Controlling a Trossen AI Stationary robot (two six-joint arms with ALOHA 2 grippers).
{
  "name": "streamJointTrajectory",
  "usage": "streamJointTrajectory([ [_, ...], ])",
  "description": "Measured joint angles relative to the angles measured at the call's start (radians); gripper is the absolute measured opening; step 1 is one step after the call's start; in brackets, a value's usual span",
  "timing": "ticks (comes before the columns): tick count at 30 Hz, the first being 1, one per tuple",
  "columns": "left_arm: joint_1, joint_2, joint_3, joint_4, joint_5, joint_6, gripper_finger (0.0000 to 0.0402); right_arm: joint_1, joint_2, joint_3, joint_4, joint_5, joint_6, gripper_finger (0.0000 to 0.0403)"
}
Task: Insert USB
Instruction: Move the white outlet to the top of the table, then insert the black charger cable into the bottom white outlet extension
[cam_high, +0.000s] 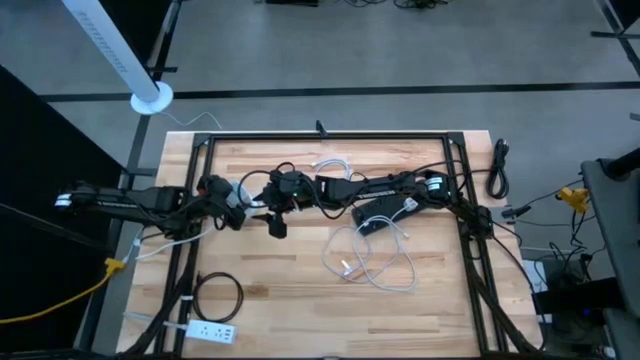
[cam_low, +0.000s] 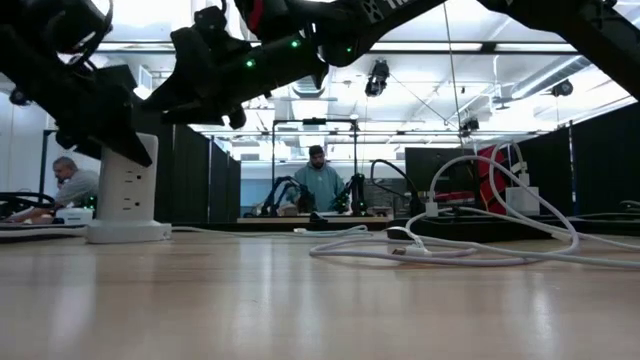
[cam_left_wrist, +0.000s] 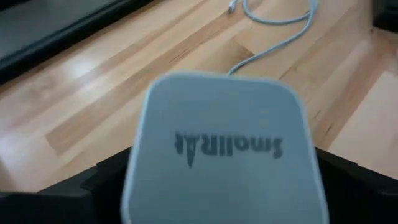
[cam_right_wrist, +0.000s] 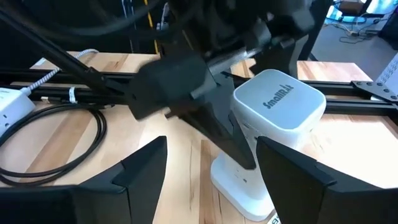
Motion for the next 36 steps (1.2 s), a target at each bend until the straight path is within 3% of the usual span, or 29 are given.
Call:
streamJointTrajectory([
  [10,0.0,0.013,0.071,-0.031,-0.013,-0.001,0.0338,0.0,-0.004,0.0,-0.004,-0.002,0.004,0.0245],
  [18,0.0,0.059,0.258,-0.064,-0.056,0.132,0.0338,0.0,-0.053,0.0,-0.028,-0.002,-0.06,0.0239],
  [22,0.0,0.091,0.351,-0.107,-0.025,0.191,0.0338,0.005,-0.109,0.0,-0.089,-0.003,-0.134,0.0233],
  [27,0.0,0.14,0.472,-0.17,0.213,0.198,0.0333,0.027,-0.172,0.0,-0.28,-0.011,-0.205,0.0227],
  [32,-0.002,0.251,0.594,-0.315,0.533,0.025,0.031,0.088,-0.25,-0.002,-0.507,-0.013,-0.261,0.023],
  [36,-0.046,0.365,0.62,-0.41,0.735,-0.173,0.029,0.157,-0.293,-0.004,-0.659,-0.012,-0.27,0.0233],
])
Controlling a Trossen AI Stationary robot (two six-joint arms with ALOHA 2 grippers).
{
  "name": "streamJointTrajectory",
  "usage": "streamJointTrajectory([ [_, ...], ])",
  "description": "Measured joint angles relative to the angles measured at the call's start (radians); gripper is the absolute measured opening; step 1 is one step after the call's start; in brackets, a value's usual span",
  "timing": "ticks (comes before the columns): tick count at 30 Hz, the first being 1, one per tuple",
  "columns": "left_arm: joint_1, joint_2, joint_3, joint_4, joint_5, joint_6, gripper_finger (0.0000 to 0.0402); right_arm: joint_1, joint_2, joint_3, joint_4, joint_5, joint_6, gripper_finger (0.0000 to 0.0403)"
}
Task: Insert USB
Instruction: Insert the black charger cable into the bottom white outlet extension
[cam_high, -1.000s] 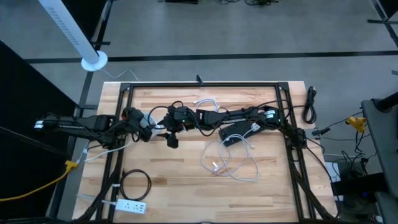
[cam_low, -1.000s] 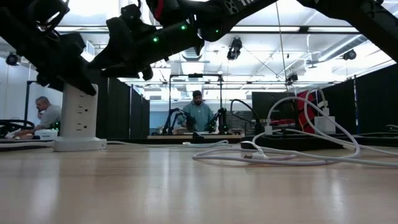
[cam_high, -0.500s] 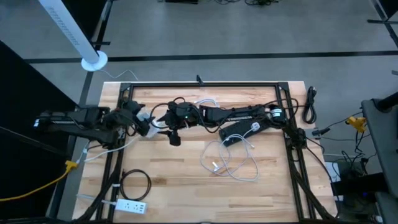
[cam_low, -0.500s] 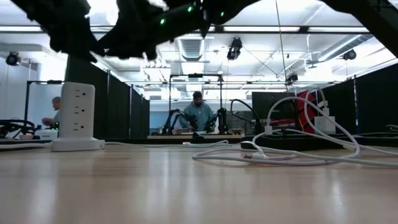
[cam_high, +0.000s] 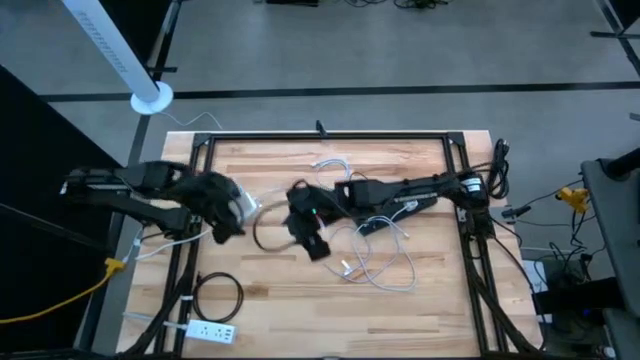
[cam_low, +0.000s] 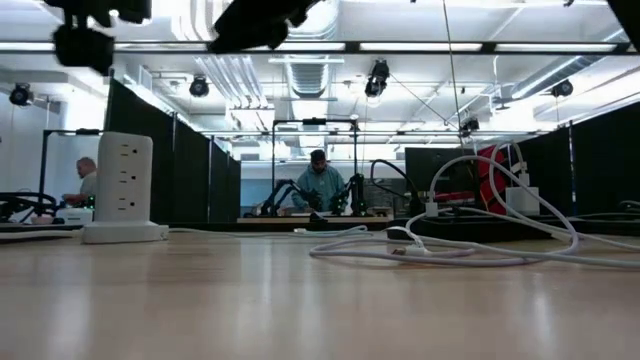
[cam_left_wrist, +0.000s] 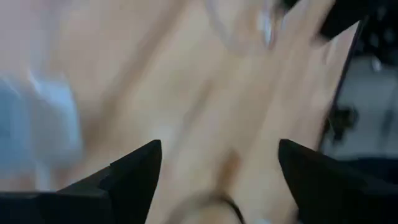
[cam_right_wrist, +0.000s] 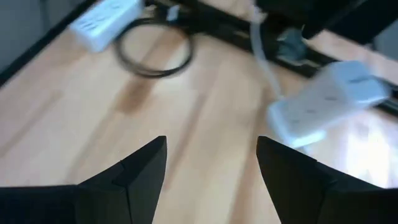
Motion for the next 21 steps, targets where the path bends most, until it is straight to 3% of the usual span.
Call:
streamJointTrajectory([
  [3,-0.078,0.09,-0.008,-0.018,0.067,-0.15,0.0272,0.049,-0.016,-0.001,-0.061,0.002,0.018,0.023],
  [7,-0.206,0.193,-0.013,0.002,0.053,-0.347,0.0256,0.104,-0.019,0.0,-0.127,0.01,0.064,0.022],
  [12,-0.374,0.283,-0.014,0.079,-0.039,-0.551,0.0242,0.161,-0.019,-0.001,-0.201,0.01,0.131,0.0211],
  [17,-0.542,0.356,-0.019,0.199,-0.263,-0.729,0.0225,0.193,-0.019,-0.002,-0.233,0.011,0.237,0.0213],
  [21,-0.65,0.438,-0.02,0.216,-0.273,-0.869,0.0208,0.215,-0.018,-0.002,-0.237,0.016,0.301,0.0217],
])
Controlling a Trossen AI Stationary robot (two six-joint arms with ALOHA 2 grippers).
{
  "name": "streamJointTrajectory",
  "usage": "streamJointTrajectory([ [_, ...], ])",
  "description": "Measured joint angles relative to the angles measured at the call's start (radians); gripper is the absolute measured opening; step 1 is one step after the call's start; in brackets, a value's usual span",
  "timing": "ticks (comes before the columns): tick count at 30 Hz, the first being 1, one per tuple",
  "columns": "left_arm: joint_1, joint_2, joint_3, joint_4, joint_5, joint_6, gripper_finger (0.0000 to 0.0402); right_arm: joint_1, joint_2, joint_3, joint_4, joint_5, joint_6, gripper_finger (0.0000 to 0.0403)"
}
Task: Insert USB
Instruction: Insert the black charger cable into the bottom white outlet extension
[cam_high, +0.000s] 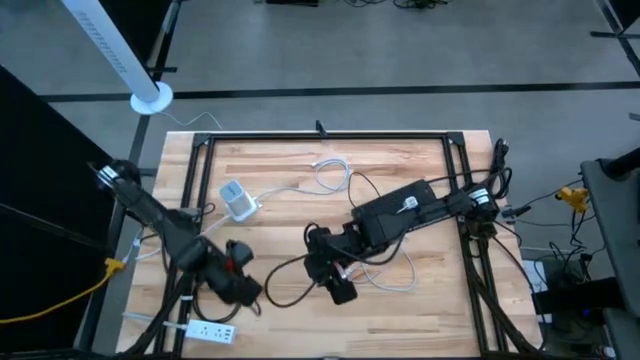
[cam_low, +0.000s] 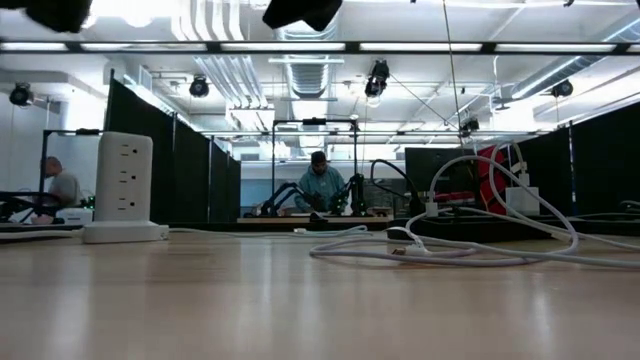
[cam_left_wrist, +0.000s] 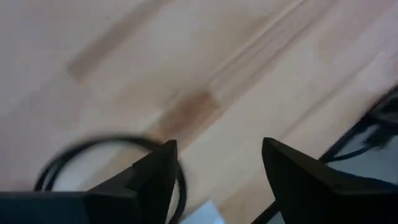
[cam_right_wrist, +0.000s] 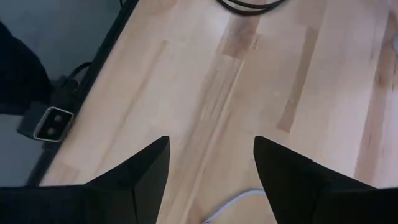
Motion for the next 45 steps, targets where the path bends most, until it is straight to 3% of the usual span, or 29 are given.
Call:
streamJointTrajectory([
  [5,-0.091,0.091,0.0,0.037,0.025,-0.133,0.0186,0.054,0.0,0.0,-0.001,-0.004,0.075,0.0215],
  [12,-0.129,0.177,0.0,0.068,0.034,-0.228,0.0157,0.151,0.0,0.0,-0.019,0.017,0.205,0.0216],
  [18,-0.131,0.249,-0.021,0.071,0.146,-0.262,0.0131,0.213,0.0,0.0,-0.053,0.083,0.303,0.0226],
  [34,-0.126,0.341,-0.08,0.227,0.179,-0.296,0.0117,0.235,0.001,0.0,-0.043,0.126,0.289,0.0223],
  [36,-0.126,0.34,-0.088,0.237,0.18,-0.293,0.0098,0.235,0.001,0.0,-0.043,0.127,0.29,0.0224],
  [40,-0.126,0.331,-0.095,0.24,0.179,-0.27,0.002,0.234,0.001,0.0,-0.042,0.129,0.301,0.0222],
  [45,-0.126,0.289,-0.101,0.188,0.133,-0.265,0.0002,0.235,-0.021,0.0,-0.042,0.154,0.281,0.0213],
])
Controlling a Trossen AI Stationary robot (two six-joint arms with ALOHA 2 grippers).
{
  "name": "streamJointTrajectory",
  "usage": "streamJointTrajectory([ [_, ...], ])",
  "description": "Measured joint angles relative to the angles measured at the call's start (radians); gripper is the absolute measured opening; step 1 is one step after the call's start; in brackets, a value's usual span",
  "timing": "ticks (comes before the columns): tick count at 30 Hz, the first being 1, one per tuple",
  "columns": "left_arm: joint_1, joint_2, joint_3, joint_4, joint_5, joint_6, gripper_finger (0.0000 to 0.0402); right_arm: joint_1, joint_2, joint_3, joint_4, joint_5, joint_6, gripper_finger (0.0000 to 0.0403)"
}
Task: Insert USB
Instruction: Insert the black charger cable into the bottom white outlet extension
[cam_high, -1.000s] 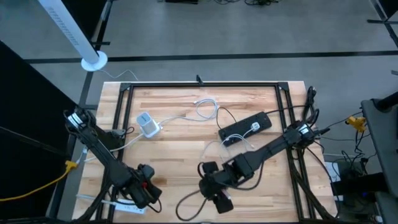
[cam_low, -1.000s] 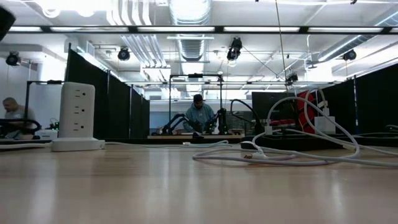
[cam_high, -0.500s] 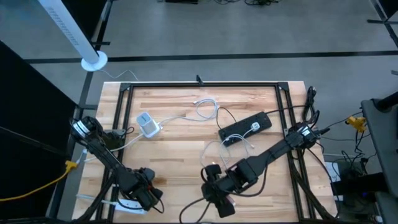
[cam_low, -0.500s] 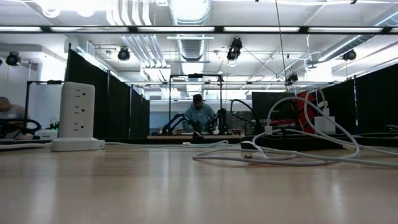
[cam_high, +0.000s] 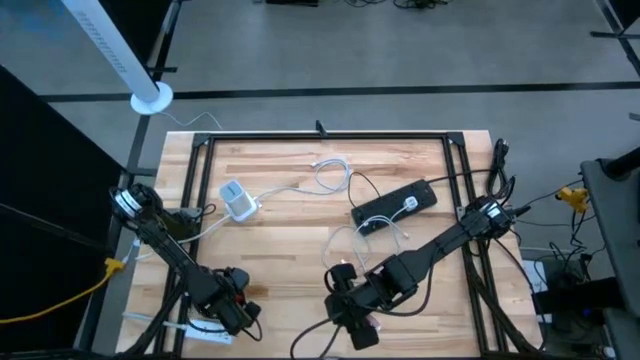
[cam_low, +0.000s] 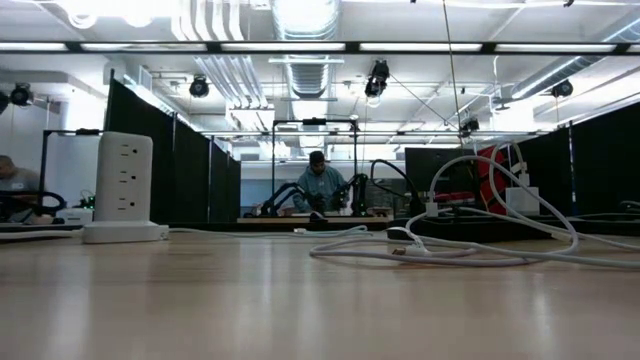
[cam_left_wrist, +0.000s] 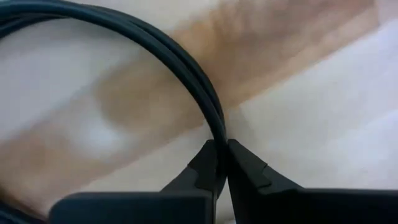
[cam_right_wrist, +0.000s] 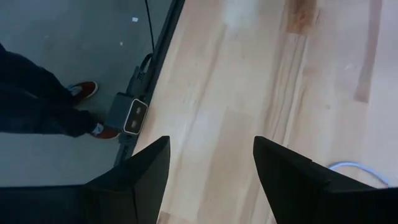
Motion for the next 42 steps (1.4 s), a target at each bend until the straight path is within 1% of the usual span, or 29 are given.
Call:
streamJointTrajectory([
  [4,0.001,-0.08,0.0,0.004,-0.098,0.001,0.0001,0.0,-0.04,0.0,0.0,0.056,-0.034,0.0209],
  [8,0.0,-0.19,0.016,0.005,-0.276,0.014,0.0,-0.003,-0.084,0.0,0.001,0.136,-0.079,0.0209],
  [12,0.001,-0.295,0.038,0.017,-0.46,0.061,0.0,-0.01,-0.1,0.0,0.001,0.167,-0.112,0.0208],
  [16,0.001,-0.38,0.052,0.05,-0.609,0.119,0.0,-0.013,-0.099,0.0,0.001,0.193,-0.139,0.0208],
  [18,0.001,-0.415,0.052,0.081,-0.672,0.161,0.0,-0.014,-0.096,-0.006,0.005,0.233,-0.154,0.0208],
  [21,0.001,-0.456,0.053,0.108,-0.723,0.213,0.0,-0.023,-0.085,-0.04,0.014,0.282,-0.146,0.0208],
  [23,0.001,-0.47,0.053,0.114,-0.743,0.223,0.0,-0.042,-0.078,-0.073,0.068,0.282,-0.088,0.0208],
  [27,0.001,-0.477,0.053,0.127,-0.786,0.238,0.0,-0.085,-0.043,-0.142,0.269,0.274,0.116,0.0208],
  [29,0.001,-0.477,0.054,0.133,-0.803,0.239,0.0,-0.102,-0.005,-0.157,0.386,0.213,0.157,0.0208],
  [31,0.001,-0.477,0.053,0.137,-0.818,0.239,0.0,-0.105,0.039,-0.159,0.503,0.167,0.138,0.0208],
  [34,0.001,-0.477,0.053,0.145,-0.824,0.239,0.0,-0.109,0.095,-0.15,0.594,0.178,0.117,0.0208],
  [38,0.001,-0.478,0.053,0.2,-0.825,0.277,0.0,-0.137,0.144,-0.151,0.629,0.258,0.15,0.0208],
  [40,0.001,-0.478,0.053,0.25,-0.824,0.328,0.0,-0.162,0.152,-0.152,0.633,0.251,0.142,0.0208],
  [42,0.001,-0.478,0.053,0.311,-0.823,0.387,0.0,-0.195,0.156,-0.159,0.637,0.186,0.149,0.0208],
])
